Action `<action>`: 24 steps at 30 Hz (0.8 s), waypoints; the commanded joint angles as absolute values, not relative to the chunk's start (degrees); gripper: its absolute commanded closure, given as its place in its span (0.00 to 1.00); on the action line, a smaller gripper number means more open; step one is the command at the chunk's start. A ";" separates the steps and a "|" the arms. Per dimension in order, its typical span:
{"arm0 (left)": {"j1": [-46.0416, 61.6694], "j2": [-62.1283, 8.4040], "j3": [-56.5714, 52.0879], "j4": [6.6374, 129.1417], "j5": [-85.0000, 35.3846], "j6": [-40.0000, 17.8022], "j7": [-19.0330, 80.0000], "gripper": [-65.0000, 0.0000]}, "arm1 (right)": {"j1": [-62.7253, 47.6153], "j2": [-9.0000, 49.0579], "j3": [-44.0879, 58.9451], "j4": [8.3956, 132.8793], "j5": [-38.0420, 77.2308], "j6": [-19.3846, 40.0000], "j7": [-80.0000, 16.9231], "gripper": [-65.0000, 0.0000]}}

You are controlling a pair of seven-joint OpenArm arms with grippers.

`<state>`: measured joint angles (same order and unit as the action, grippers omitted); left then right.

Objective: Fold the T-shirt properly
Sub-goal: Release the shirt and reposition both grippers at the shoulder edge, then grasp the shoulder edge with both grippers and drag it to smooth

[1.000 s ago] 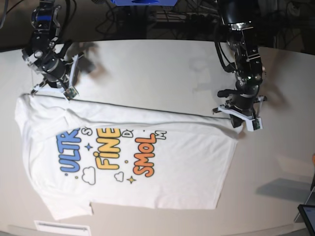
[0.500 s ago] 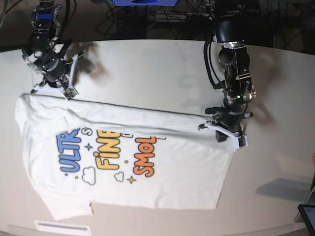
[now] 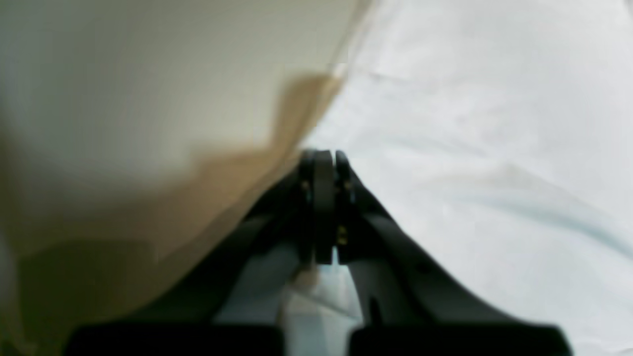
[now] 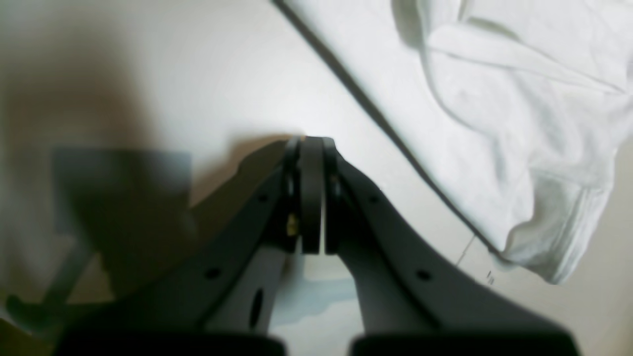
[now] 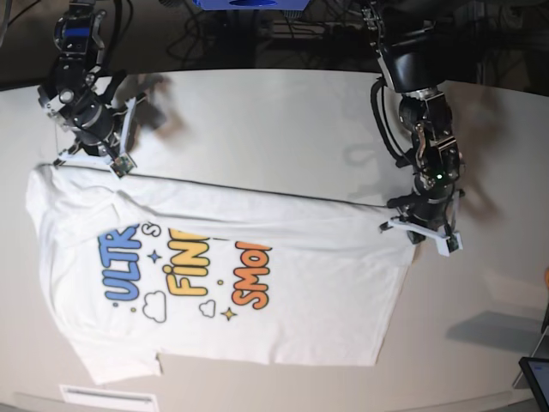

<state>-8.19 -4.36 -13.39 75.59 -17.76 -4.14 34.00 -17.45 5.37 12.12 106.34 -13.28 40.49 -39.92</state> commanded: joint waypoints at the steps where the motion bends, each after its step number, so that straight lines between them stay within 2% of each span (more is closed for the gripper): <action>1: -9.01 -4.97 -14.02 76.79 -17.89 -4.53 32.75 1.00 | -16.04 5.76 12.44 107.47 -12.79 40.00 -38.73 0.99; 6: -7.52 -6.55 -14.64 78.20 -17.89 -4.62 32.66 1.00 | -12.70 5.67 13.32 107.65 -12.79 40.00 -38.64 0.98; 12: -5.32 -6.90 -14.20 86.55 -17.80 -4.62 32.66 1.00 | -5.85 3.30 21.32 107.47 -12.70 40.00 -37.23 0.96; 14: -5.23 -6.90 -14.11 88.31 -17.80 -4.70 32.66 1.00 | -4.26 3.56 22.55 107.30 -12.88 40.00 -37.32 0.89; 16: -5.32 -7.16 -12.62 88.66 -17.71 -4.70 32.66 0.97 | -3.91 3.74 22.99 107.30 -12.97 40.00 -37.32 0.75; 19: -5.32 -9.80 -7.96 88.92 -14.90 -4.70 32.66 0.82 | -4.26 3.82 23.08 107.30 -12.97 40.00 -37.32 0.50; 20: -5.32 -10.07 -6.99 88.92 -14.11 -4.70 32.66 0.78 | -4.70 3.82 23.08 107.30 -12.97 40.00 -37.32 0.45; 22: -5.23 -9.89 -6.29 88.84 -12.44 -4.70 32.66 0.71 | -5.85 3.74 23.16 107.30 -12.97 40.00 -37.05 0.43; 24: -4.88 -9.71 -6.37 88.66 -11.74 -4.70 31.96 0.69 | -6.29 3.47 23.16 107.12 -12.97 40.00 -36.18 0.47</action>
